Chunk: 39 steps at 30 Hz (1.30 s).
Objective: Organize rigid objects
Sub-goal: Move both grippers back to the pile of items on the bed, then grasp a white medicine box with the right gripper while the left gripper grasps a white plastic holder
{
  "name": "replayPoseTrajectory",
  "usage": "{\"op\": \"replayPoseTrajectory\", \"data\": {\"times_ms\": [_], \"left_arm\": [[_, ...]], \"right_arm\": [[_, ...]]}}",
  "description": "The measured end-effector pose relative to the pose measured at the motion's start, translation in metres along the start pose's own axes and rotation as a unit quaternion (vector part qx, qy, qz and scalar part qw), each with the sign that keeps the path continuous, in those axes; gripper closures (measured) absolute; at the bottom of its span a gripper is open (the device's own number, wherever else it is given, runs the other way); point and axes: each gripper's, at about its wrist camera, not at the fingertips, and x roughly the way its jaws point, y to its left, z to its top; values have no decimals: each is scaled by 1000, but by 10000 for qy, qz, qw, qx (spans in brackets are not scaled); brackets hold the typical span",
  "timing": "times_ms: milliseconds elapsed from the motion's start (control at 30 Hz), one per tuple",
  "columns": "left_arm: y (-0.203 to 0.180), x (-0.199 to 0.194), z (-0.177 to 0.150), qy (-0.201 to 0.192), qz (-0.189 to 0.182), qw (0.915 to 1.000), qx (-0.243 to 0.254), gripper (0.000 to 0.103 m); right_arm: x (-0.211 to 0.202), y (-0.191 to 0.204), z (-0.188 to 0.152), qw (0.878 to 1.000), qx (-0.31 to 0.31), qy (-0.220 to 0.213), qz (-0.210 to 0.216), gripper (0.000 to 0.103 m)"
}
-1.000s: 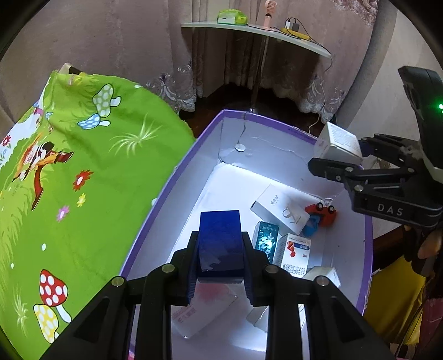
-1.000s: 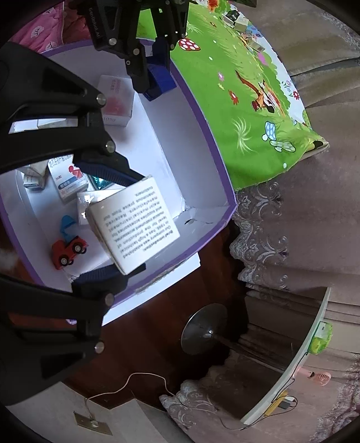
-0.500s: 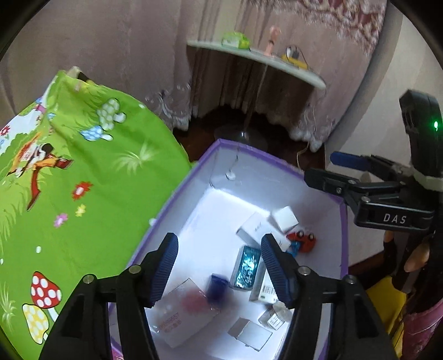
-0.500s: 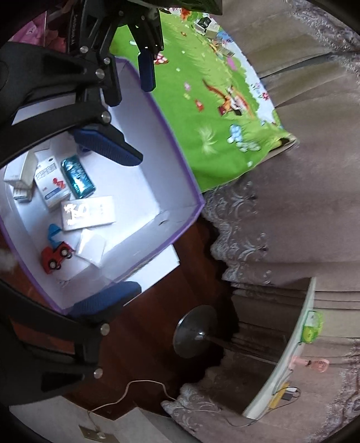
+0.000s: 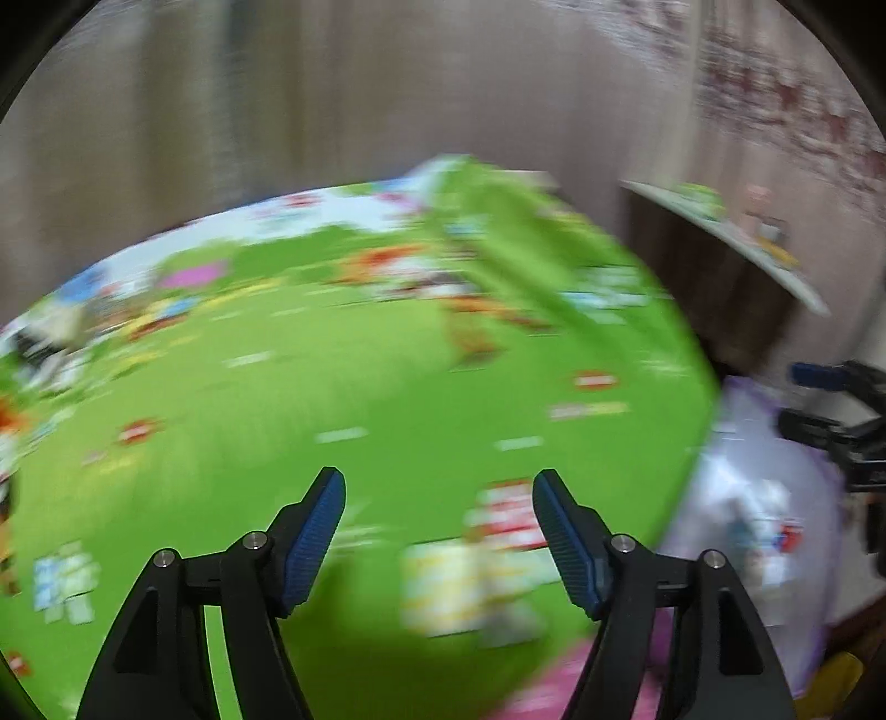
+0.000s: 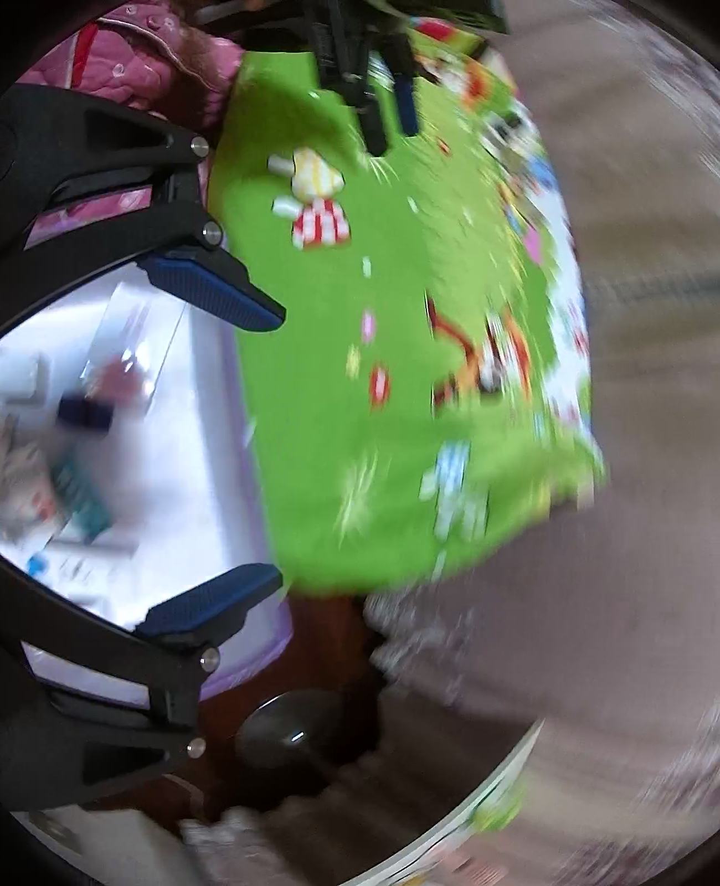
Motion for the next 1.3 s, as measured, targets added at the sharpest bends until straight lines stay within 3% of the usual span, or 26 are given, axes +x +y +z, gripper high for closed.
{"op": "replayPoseTrajectory", "data": {"times_ms": [133,300,533,700,867,1033,1167,1300], "left_arm": [[97,8,-22,216,874,9945,-543,28],[205,14,-42,385,1660,9760,-1358,28],[298,16,-48,275,2373,9441,-2273,28],[324,15,-60,238,2354,9317,-2757,27],[321,16,-62,306,2299,9335,-2736,16],[319,21,-56,439,2380,9341,-2626,10],[321,19,-58,367,2302,9339,-2711,9],[322,19,-59,347,2282,9337,-2737,9]], "right_arm": [[40,74,29,9960,-754,189,436,15],[108,177,68,9834,-1487,451,935,15],[208,268,162,9809,-1082,628,1490,15],[267,311,241,9856,-594,507,1498,15],[314,334,314,9852,293,412,1640,15],[354,347,364,9737,1372,487,1753,15],[381,370,381,9842,1256,649,1063,15],[392,393,374,9928,809,681,564,15]]}}
